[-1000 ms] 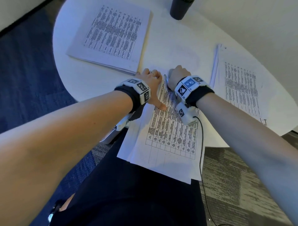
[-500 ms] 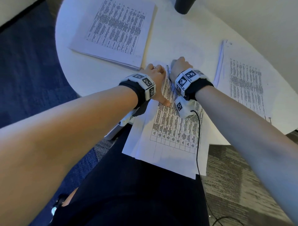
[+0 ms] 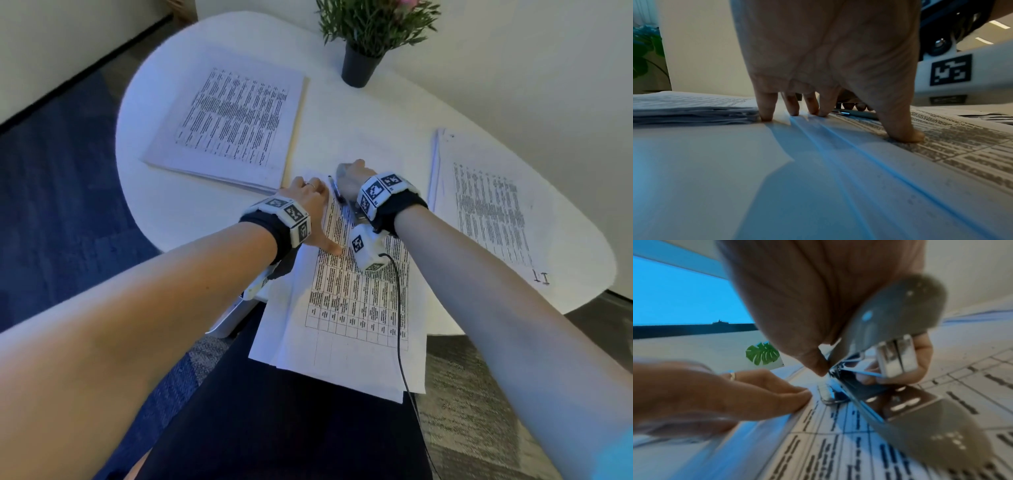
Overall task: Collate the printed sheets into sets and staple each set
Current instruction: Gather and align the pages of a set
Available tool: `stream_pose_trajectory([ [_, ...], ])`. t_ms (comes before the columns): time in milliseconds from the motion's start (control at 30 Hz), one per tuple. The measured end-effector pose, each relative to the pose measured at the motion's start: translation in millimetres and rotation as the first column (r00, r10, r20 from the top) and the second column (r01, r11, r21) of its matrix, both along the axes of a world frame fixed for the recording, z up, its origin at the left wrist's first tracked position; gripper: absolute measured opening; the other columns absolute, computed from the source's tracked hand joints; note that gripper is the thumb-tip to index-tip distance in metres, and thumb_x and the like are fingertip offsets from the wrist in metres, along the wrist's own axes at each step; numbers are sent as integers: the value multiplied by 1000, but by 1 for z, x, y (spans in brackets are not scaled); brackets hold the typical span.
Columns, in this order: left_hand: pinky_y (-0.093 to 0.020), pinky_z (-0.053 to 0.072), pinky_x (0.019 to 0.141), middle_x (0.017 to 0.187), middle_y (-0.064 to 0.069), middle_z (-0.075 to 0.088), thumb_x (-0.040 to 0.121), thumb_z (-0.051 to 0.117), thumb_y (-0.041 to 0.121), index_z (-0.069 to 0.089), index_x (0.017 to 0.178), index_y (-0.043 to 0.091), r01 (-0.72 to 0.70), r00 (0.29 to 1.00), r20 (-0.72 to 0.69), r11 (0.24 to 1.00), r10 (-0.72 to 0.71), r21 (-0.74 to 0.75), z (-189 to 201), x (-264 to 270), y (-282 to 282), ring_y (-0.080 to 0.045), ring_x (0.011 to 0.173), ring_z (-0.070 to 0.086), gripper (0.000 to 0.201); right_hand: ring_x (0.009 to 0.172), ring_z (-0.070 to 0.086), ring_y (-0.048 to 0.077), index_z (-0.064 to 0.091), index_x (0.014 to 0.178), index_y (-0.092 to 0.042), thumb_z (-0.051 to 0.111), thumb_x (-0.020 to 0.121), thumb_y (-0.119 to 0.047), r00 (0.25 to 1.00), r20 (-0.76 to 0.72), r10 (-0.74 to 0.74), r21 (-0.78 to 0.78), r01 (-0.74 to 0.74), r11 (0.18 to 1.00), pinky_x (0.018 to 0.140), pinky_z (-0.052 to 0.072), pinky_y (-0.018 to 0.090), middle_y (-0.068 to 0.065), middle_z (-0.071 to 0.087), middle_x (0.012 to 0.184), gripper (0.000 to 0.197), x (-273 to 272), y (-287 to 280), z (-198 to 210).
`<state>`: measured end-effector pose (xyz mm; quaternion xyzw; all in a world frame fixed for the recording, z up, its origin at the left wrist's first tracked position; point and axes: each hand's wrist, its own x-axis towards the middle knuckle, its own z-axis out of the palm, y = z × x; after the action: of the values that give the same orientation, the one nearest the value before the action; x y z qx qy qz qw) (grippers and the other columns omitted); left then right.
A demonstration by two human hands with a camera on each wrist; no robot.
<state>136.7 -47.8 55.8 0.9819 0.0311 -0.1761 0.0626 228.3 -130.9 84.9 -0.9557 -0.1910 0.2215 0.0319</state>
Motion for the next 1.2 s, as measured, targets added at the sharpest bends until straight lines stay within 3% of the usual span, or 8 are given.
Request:
stream_pose_trajectory([
  [100,-44,43,98,144,-4,32,54,56,88,33,143,13,5,1000,-6,1000,-4,8,2,0,-1,-29,120,35,119,97,56,31,33,131,8,32,102,-28,998,-12,-54,32,54,998,73,43,37,21,52,118,47,3,5,-5],
  [267,-42,43,96,148,-2,29,54,55,89,31,144,14,2,1000,7,1000,-2,9,-1,0,0,-28,120,35,120,121,49,32,37,134,1,40,100,-25,996,4,-92,159,91,983,78,33,30,19,44,137,43,16,21,-2],
  [400,-44,35,107,155,-3,18,54,55,89,15,151,14,-7,999,-32,1000,7,-11,-4,1,2,-29,132,27,128,93,60,31,17,143,5,27,103,-34,996,-67,-65,159,75,984,65,46,34,19,53,116,57,13,14,8],
  [500,-44,30,112,157,-3,14,54,58,87,9,152,15,-34,998,-49,997,30,-63,-5,2,4,-30,136,22,131,66,51,23,17,141,0,35,99,-29,992,-107,-67,253,92,963,49,36,27,11,53,92,54,10,-11,10],
  [633,-46,30,112,156,-2,19,57,66,79,18,151,14,-61,998,-42,983,55,-175,7,1,6,-28,138,25,124,76,51,20,30,134,-5,51,92,-16,993,-116,-37,376,78,923,56,39,27,9,50,105,48,-17,-48,23],
  [833,-39,51,93,116,1,66,61,84,50,63,118,17,-208,955,8,687,297,-697,15,-2,0,-12,99,65,69,91,49,19,44,137,-16,63,85,-11,993,-7,118,460,-102,882,73,41,27,10,49,119,55,-49,-81,38],
  [933,-41,57,83,89,-7,73,72,83,26,73,97,11,-220,927,11,569,374,-793,13,-9,-11,-18,81,70,31,87,52,18,52,133,-18,65,82,-5,988,-16,154,543,-121,831,71,46,27,-9,50,96,54,-59,-85,42],
  [1200,-35,58,81,87,-15,74,74,81,10,72,89,-2,-374,894,-211,398,395,-838,7,-21,-4,-22,79,73,22,84,52,12,62,124,-17,71,77,-5,962,24,274,495,-249,832,70,43,17,-11,51,89,49,-64,-93,33],
])
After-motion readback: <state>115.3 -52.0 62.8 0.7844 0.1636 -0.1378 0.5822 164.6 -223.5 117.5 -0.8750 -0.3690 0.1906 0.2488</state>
